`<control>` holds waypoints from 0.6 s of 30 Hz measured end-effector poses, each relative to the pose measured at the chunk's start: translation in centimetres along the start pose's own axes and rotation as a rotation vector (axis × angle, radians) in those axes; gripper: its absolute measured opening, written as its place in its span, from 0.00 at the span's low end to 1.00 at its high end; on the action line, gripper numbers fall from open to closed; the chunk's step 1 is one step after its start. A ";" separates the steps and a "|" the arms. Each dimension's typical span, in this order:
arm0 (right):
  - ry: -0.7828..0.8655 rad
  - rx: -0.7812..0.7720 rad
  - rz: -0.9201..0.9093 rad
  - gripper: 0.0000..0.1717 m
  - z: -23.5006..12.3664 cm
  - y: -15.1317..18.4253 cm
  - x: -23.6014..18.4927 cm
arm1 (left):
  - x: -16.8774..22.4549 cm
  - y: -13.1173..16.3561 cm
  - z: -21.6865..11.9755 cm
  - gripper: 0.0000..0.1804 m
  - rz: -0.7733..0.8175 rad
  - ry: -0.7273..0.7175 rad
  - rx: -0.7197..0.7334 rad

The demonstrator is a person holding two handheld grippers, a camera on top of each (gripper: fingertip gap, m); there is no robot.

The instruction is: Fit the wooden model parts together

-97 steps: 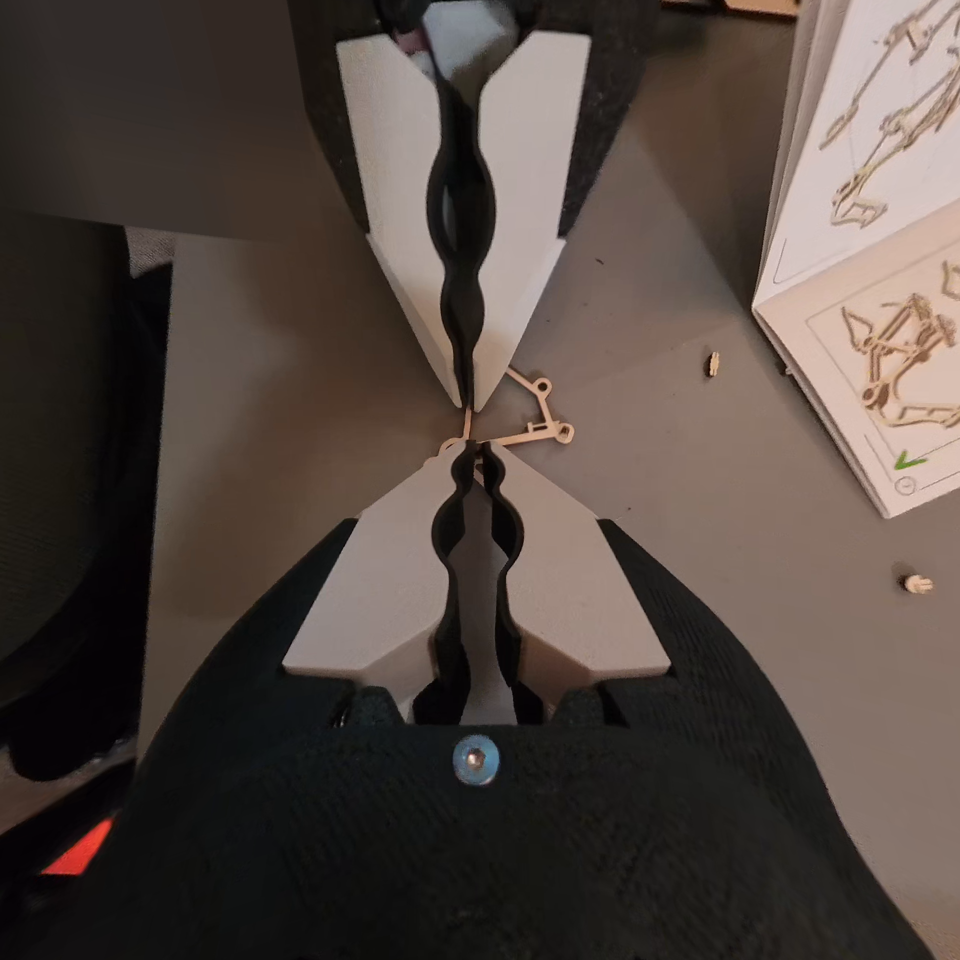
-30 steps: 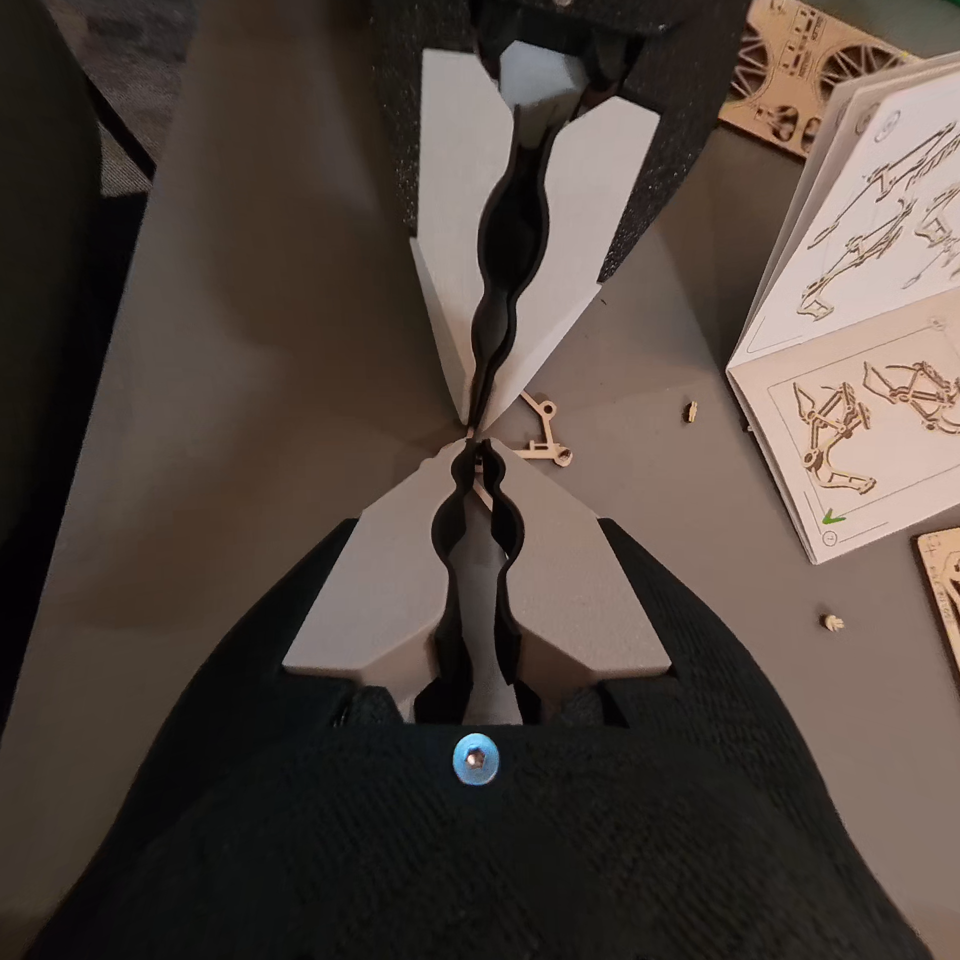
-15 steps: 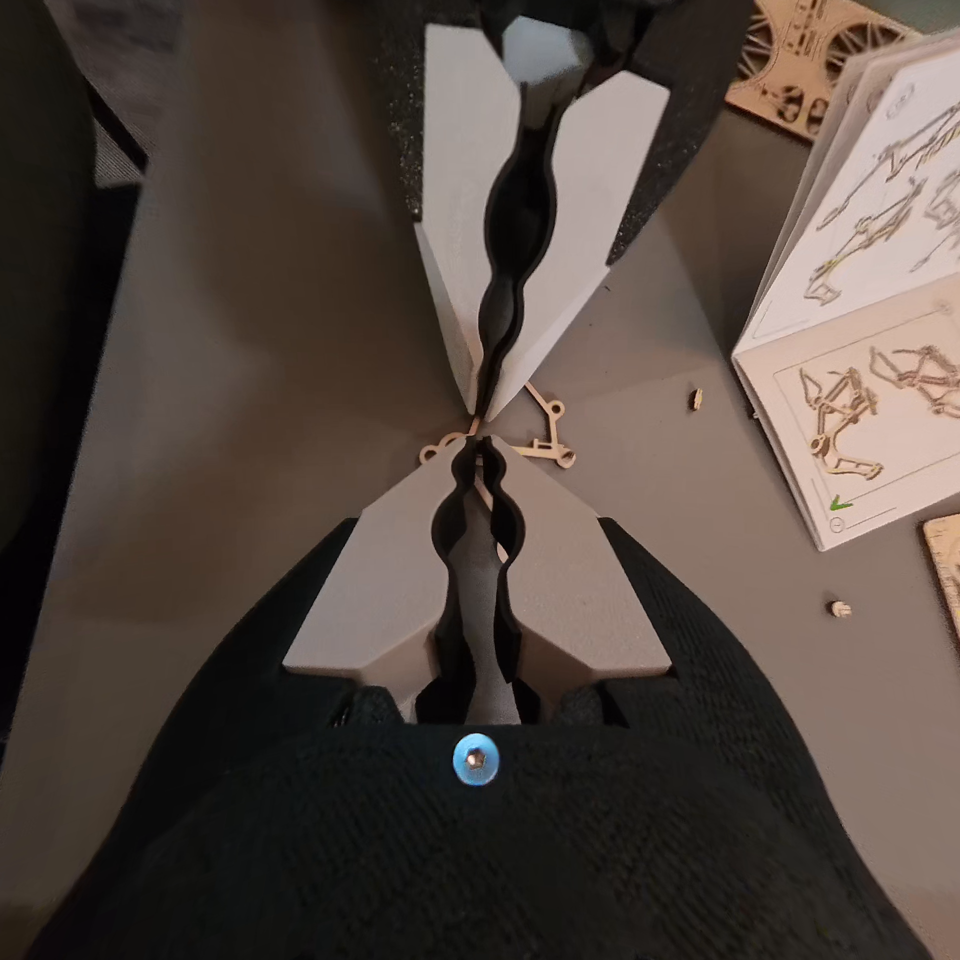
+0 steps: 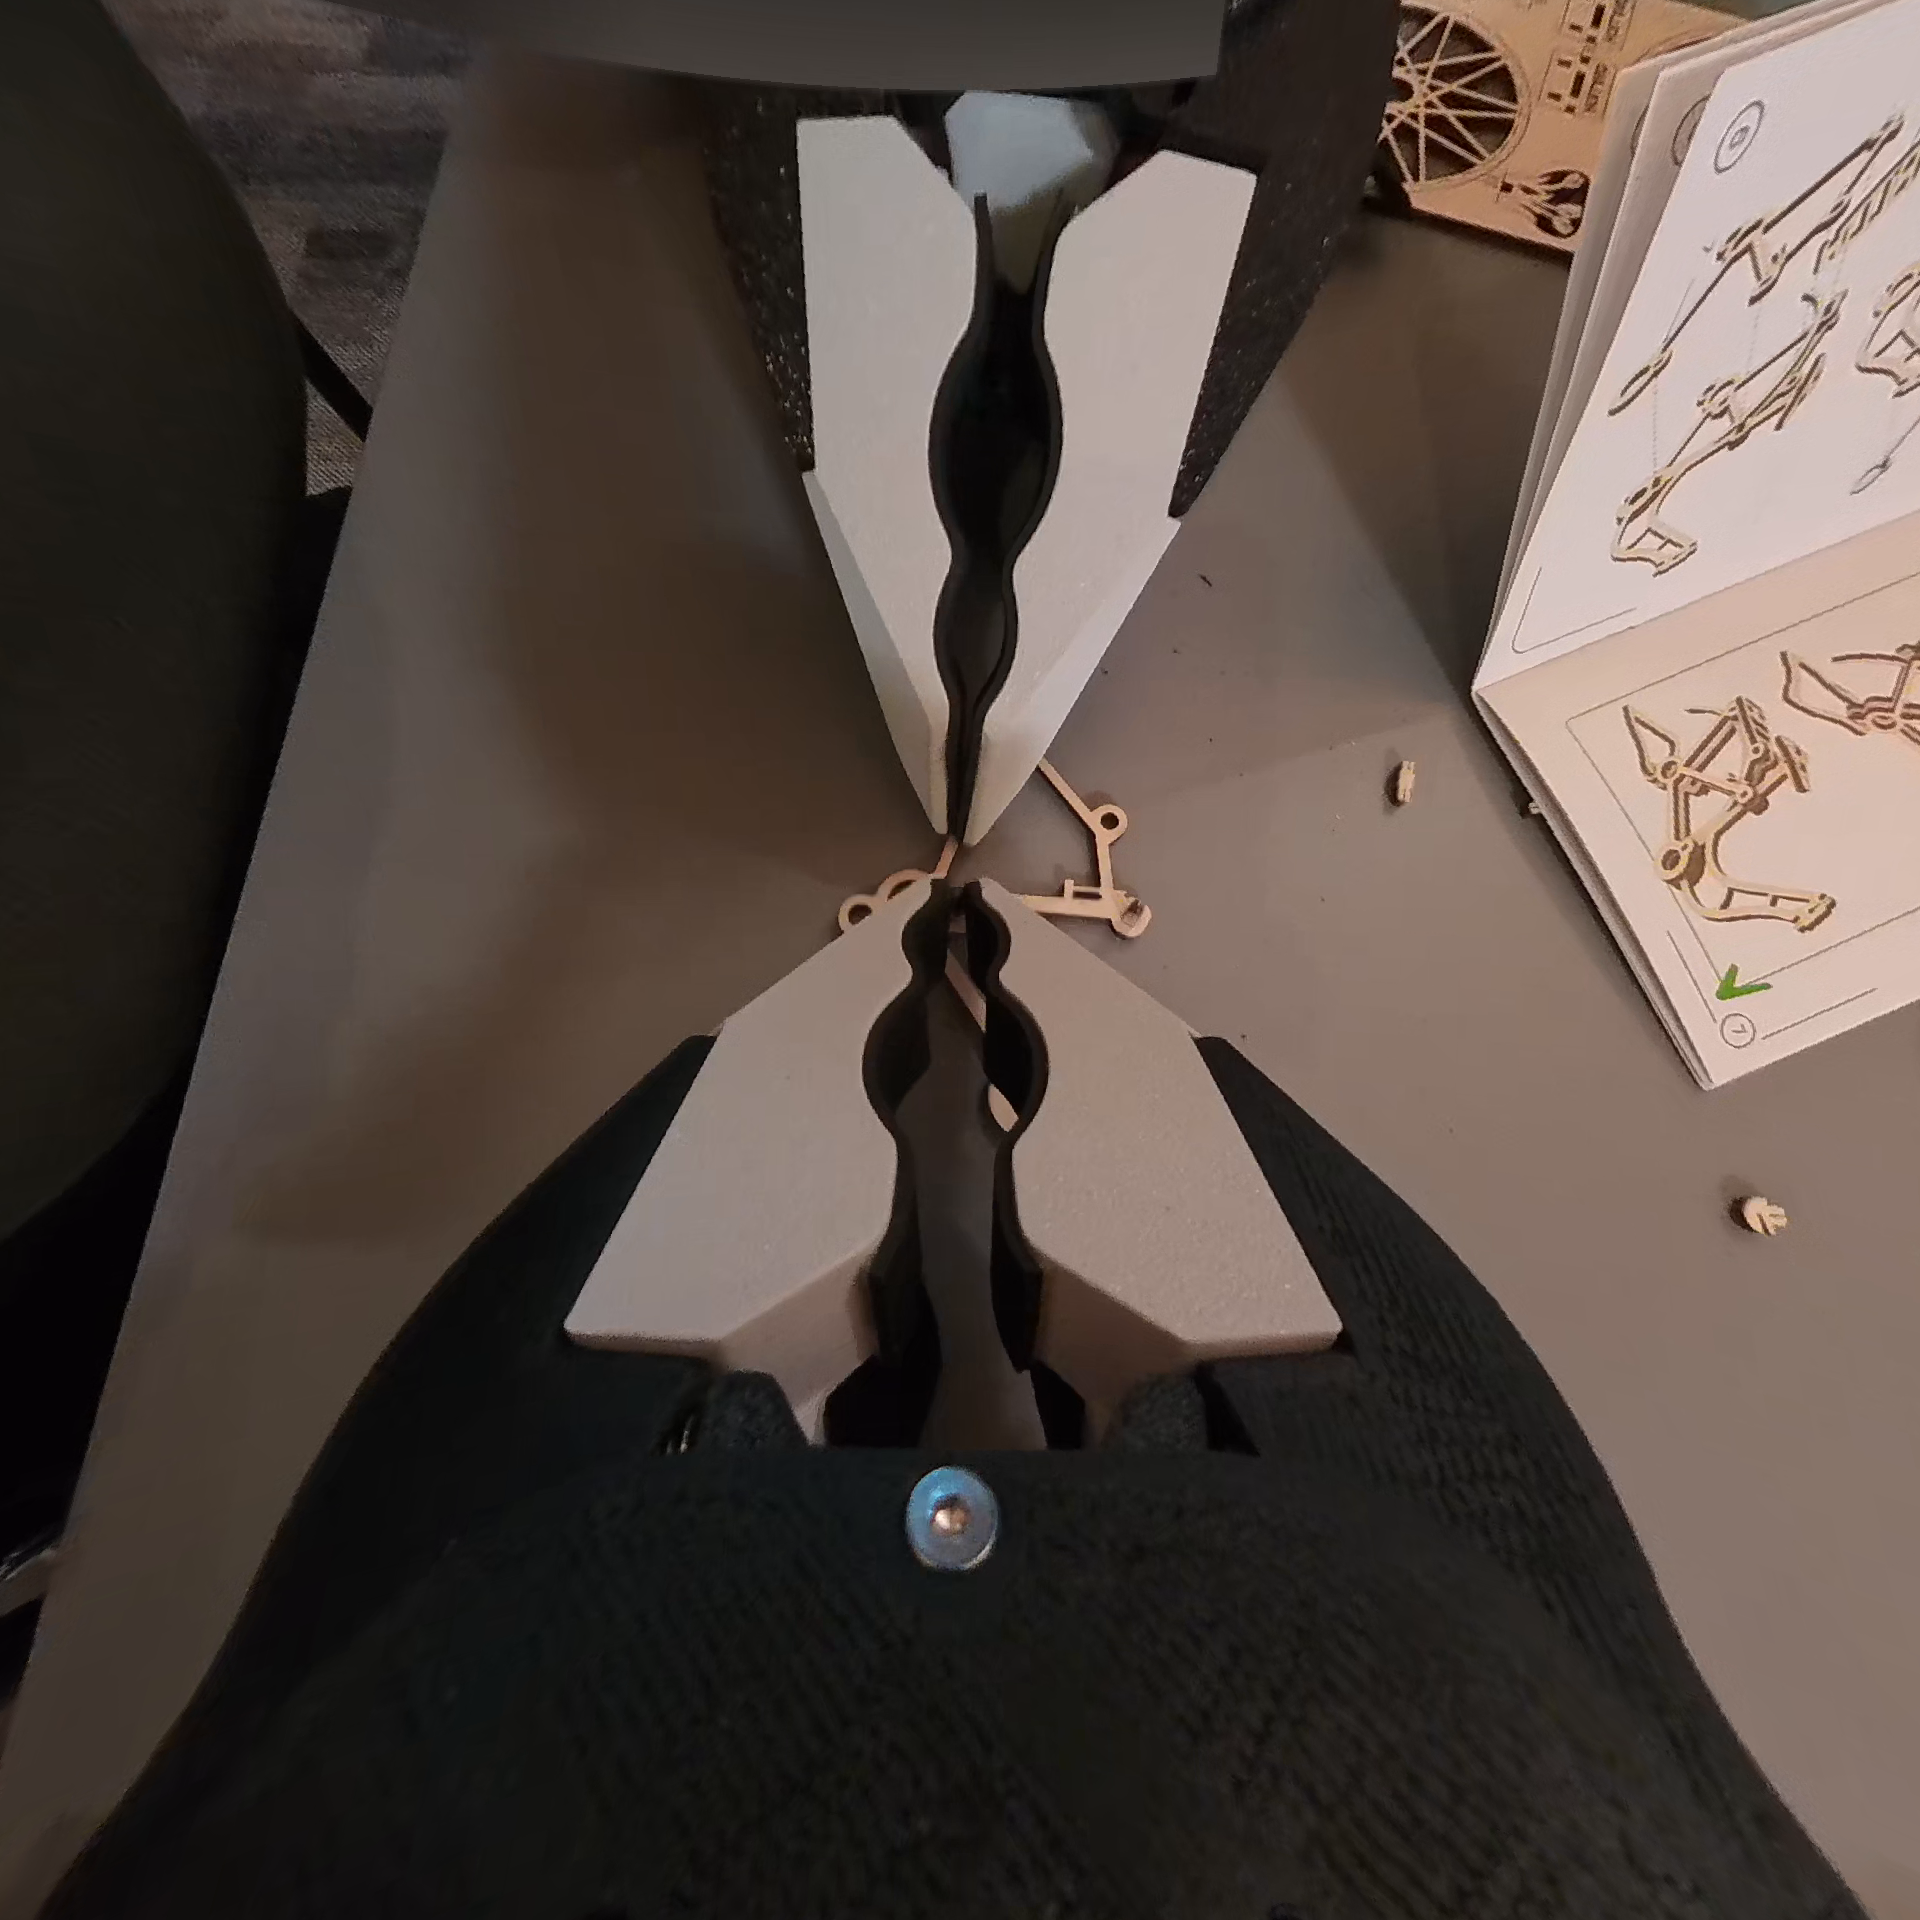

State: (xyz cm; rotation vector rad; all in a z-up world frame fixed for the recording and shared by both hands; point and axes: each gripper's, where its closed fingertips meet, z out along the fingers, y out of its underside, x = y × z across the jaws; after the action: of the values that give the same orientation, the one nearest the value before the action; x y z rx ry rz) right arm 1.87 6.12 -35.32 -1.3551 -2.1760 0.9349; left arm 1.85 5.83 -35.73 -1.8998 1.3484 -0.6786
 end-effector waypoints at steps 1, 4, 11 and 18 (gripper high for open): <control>0.000 0.000 0.001 0.01 -0.1 0.0 0.0 | 0.0 0.0 0.0 0.00 0.000 0.000 0.000; -0.013 -0.001 0.014 0.01 -0.3 0.2 0.0 | 0.0 0.0 0.0 0.00 -0.001 0.000 0.000; -0.010 -0.004 0.030 0.00 -0.2 0.2 0.1 | 0.0 0.0 0.0 0.00 -0.002 0.000 0.000; 0.029 -0.080 0.007 0.00 -0.1 0.4 -0.1 | 0.0 0.0 0.0 0.00 -0.004 -0.002 0.000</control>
State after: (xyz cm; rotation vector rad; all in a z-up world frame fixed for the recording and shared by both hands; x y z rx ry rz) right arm 2.23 6.20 -35.52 -1.4049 -2.2099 0.8329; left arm 1.86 5.87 -35.71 -1.9031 1.3437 -0.6785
